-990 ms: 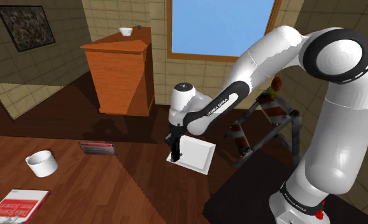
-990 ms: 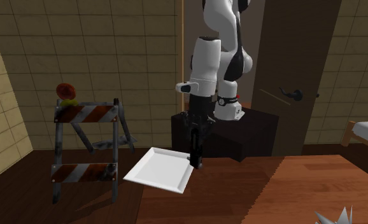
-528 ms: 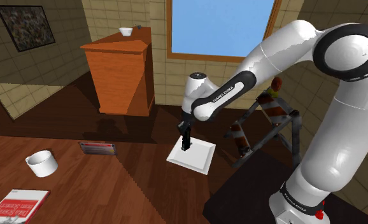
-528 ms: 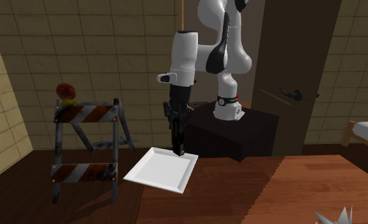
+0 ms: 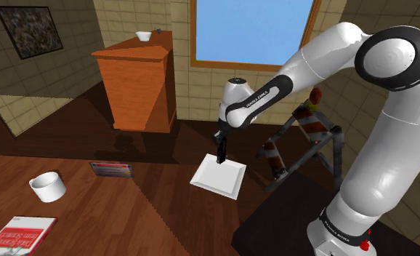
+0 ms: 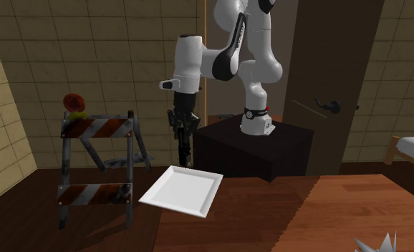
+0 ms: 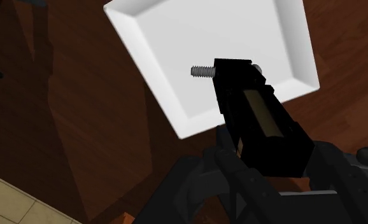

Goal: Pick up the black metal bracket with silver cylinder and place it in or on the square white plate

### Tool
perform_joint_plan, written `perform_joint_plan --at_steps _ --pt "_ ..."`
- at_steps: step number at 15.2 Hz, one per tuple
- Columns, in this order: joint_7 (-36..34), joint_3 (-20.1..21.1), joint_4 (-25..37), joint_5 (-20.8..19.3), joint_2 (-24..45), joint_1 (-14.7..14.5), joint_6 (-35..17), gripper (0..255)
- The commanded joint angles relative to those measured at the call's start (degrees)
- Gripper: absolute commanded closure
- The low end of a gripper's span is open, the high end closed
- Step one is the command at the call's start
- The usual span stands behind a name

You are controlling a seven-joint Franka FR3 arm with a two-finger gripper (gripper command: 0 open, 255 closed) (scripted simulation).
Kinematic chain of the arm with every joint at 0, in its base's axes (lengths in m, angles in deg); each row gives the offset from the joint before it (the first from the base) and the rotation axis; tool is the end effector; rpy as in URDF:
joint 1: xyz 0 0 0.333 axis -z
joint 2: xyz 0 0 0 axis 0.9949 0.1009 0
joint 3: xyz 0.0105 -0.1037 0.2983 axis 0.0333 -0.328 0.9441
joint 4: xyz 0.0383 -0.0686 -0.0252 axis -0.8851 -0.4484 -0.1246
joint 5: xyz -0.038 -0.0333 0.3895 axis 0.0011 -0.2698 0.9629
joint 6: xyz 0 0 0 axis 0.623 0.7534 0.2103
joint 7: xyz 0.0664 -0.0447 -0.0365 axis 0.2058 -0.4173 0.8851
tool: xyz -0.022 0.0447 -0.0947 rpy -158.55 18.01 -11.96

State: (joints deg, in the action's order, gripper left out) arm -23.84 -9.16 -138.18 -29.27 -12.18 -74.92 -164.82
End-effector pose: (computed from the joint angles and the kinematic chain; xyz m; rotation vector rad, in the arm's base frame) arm 0.5267 0.0368 0.2970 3.1096 0.1563 0.2359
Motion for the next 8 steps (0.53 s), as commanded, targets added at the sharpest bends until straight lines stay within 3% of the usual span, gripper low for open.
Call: perform_joint_plan --at_steps 1,8 --pt "-0.42 -0.2 -0.33 -0.68 1.18 -0.06 -1.5 255" --pt "-2.63 -1.32 -0.74 -3.61 5.93 -0.75 -6.49 255"
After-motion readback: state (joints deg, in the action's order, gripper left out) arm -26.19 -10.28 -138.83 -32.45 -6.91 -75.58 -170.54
